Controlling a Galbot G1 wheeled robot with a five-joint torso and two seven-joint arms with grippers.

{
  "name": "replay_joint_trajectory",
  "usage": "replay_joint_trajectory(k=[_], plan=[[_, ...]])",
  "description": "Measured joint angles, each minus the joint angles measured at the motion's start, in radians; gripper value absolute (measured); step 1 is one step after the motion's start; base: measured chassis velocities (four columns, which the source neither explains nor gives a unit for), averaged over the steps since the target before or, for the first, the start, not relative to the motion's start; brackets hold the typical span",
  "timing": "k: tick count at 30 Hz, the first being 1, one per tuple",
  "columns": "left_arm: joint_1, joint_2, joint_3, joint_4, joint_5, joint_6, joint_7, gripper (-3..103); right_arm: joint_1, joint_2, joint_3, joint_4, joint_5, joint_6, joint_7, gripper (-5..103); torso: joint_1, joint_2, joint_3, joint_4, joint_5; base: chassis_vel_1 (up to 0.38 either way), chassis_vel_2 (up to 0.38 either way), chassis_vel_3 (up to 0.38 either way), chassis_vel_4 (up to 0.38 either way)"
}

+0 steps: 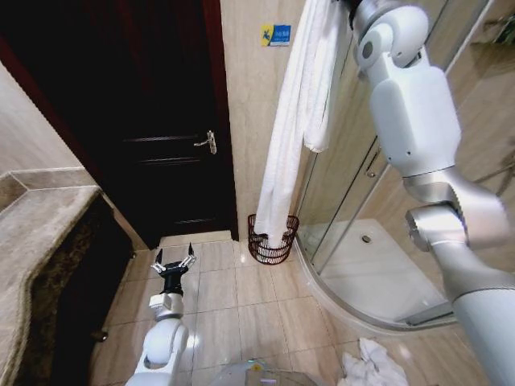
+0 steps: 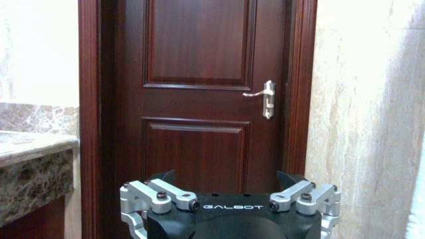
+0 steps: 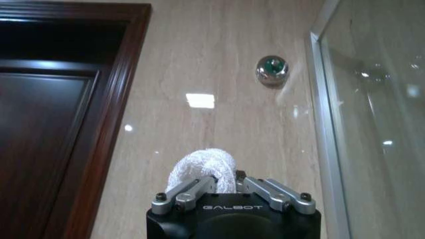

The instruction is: Discard the used towel into the hamper.

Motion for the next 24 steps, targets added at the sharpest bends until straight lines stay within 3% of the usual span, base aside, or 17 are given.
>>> replay_joint_trajectory(k=[24], plan=[[0.0, -0.003, 0.007, -0.006, 0.001, 0.002, -0.002, 100, -0.057, -0.018, -0.009, 0.03, 0.006, -0.002, 0.002, 7, 0.0, 0.0, 0.0, 0.0001, -0.0001, -0.064, 0.065, 0.062, -0.065]])
